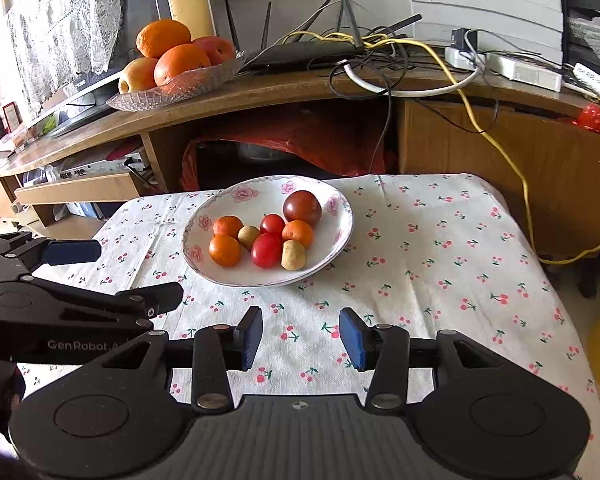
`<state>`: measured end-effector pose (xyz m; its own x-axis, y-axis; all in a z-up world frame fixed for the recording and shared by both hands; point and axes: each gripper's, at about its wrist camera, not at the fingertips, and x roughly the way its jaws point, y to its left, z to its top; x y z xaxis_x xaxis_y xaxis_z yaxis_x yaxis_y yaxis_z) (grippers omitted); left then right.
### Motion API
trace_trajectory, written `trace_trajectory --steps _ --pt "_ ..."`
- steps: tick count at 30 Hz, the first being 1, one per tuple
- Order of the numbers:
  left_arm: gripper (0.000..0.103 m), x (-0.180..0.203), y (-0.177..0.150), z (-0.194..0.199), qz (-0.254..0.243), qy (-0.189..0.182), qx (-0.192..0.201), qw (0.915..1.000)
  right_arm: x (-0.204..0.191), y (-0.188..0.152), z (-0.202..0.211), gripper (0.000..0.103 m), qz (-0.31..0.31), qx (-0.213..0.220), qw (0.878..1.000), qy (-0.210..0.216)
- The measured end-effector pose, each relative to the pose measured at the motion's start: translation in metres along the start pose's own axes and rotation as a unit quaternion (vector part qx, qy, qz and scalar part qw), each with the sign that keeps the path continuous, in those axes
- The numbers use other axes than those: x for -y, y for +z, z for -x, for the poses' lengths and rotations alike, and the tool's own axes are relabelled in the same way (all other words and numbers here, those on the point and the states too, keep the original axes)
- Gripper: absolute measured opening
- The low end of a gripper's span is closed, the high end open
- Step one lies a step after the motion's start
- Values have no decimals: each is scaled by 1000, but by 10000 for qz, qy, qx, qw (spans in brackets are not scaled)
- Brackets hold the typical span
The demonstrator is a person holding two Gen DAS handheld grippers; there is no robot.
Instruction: Organize fruits
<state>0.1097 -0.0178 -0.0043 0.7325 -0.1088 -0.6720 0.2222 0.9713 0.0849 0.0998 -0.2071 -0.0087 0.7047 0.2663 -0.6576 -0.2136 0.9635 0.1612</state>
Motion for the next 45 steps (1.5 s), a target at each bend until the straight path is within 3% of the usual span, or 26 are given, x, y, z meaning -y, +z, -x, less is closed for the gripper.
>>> trace_trajectory --steps 8,21,45 --pt "103 3 -17 18 23 265 -102 9996 1 -8 26 44 -88 114 9998 -122" --pt "103 8 -41 49 211 292 -259 9990 -10 -38 56 44 -194 6 9997 -128" --pt "103 20 -74 102 222 240 -52 9995 -34 -70 95 44 -294 35 9996 -49"
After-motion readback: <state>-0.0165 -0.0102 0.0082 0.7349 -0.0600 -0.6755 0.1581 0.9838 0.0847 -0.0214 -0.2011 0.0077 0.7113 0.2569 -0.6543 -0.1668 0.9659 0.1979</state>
